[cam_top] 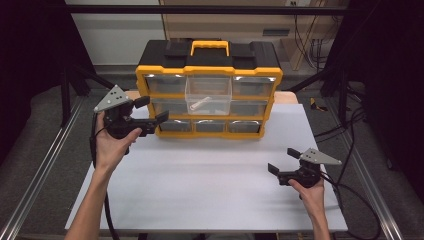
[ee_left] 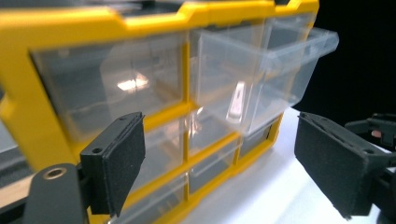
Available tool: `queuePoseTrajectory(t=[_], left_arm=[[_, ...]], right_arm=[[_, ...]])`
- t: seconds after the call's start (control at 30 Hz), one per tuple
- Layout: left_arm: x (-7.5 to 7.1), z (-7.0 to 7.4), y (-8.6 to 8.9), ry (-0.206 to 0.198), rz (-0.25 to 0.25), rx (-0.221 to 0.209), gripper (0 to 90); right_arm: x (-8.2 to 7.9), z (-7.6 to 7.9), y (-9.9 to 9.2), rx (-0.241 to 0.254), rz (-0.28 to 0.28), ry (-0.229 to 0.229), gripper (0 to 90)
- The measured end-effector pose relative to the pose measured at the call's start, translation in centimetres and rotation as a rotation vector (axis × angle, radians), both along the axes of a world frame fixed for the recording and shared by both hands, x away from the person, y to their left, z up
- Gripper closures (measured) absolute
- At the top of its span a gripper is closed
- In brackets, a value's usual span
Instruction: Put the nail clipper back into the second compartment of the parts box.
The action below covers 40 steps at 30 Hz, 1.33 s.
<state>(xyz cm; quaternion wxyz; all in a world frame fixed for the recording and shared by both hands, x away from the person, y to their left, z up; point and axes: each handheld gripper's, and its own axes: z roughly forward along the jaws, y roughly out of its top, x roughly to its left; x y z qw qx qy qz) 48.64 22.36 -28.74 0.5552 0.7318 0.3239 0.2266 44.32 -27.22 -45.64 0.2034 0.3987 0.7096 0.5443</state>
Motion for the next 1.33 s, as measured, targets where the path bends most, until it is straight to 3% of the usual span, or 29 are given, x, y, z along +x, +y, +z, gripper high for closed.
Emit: queuePoseTrajectory(t=[0.2, 0.37, 0.9, 1.1, 1.33], left_arm=[[-0.5, -2.9, 1.1, 0.028, 0.014, -0.019, 14.4], [-0.9, -5.3, 1.7, 0.061, 0.027, -0.009, 12.2], [-2.7, -11.8, 3.6, 0.111, 0.061, -0.011, 9.6], [-3.3, -13.5, 4.3, 0.100, 0.077, -0.003, 9.5], [-3.6, -14.1, 4.9, 0.084, 0.077, -0.019, 9.3]], right_arm=[[0.0, 0.0, 0.0, 0.001, -0.001, 0.002, 0.5], [0.0, 0.0, 0.0, 0.000, -0.002, 0.002, 0.5], [-0.1, -0.1, 0.0, 0.001, -0.002, 0.002, 0.5], [-0.2, -0.2, 0.1, -0.001, -0.005, 0.005, 0.5], [-0.2, -0.2, 0.1, 0.000, -0.005, 0.006, 0.5]])
